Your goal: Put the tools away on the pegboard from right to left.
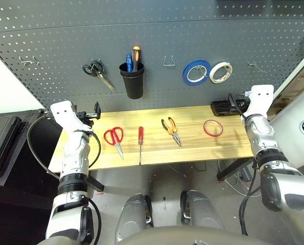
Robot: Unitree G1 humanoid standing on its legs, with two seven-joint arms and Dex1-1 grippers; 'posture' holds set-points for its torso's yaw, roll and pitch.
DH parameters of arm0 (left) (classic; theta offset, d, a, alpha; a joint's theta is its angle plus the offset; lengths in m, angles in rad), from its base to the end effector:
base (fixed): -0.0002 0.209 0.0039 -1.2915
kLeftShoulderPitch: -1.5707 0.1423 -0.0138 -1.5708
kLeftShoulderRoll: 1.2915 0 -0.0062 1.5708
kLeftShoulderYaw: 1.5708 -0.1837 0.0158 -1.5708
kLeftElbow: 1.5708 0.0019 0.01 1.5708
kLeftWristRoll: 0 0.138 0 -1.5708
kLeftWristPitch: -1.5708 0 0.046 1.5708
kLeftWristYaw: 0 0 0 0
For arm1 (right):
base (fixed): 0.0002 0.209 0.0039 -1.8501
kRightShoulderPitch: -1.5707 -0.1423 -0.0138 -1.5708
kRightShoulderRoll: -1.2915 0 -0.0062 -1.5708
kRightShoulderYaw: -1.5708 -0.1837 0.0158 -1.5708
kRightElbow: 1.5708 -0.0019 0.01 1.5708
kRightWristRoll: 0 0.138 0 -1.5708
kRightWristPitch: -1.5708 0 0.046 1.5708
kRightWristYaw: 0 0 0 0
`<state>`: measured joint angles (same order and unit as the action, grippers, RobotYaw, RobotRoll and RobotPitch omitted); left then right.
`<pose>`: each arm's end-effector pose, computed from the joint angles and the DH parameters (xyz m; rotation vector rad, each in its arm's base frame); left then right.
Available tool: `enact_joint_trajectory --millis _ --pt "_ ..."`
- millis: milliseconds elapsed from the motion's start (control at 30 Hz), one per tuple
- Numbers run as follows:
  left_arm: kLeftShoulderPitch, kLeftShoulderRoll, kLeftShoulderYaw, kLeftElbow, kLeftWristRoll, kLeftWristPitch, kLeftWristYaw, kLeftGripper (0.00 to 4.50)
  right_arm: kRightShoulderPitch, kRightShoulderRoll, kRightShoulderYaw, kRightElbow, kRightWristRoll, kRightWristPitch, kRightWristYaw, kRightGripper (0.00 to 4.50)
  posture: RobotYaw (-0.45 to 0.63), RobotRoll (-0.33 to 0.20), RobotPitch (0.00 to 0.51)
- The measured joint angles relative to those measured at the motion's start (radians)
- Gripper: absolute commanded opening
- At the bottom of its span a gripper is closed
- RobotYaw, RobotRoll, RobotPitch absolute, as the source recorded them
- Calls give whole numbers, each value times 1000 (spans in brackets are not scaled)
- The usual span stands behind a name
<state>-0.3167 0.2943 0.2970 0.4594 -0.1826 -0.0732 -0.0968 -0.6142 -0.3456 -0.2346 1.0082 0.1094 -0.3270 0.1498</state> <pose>0.2531 0.2588 0.0572 0.0084 -0.0007 0.2080 0.2950 -0.2532 0.0555 -0.0852 0.0178 -0.1190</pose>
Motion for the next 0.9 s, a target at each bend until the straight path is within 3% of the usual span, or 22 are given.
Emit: enact_joint_trajectory --millis 300,500,733,900 --pt "-4 23 -15 -21 -6 25 -59 4461 12 -6 56 -68 -15 74 91 4500 -40 0 3" --pt "5 113 -58 -80 -21 84 -233 4461 -38 -64 112 -79 -50 251 190 4500 -50 0 27" --pt "106 250 -206 -296 -59 217 -560 4461 -82 -109 214 -82 -98 428 390 4500 -29 0 71" --pt "144 298 -280 -396 -87 311 -706 4461 -107 -117 263 -85 -122 506 482 4500 -22 0 88"
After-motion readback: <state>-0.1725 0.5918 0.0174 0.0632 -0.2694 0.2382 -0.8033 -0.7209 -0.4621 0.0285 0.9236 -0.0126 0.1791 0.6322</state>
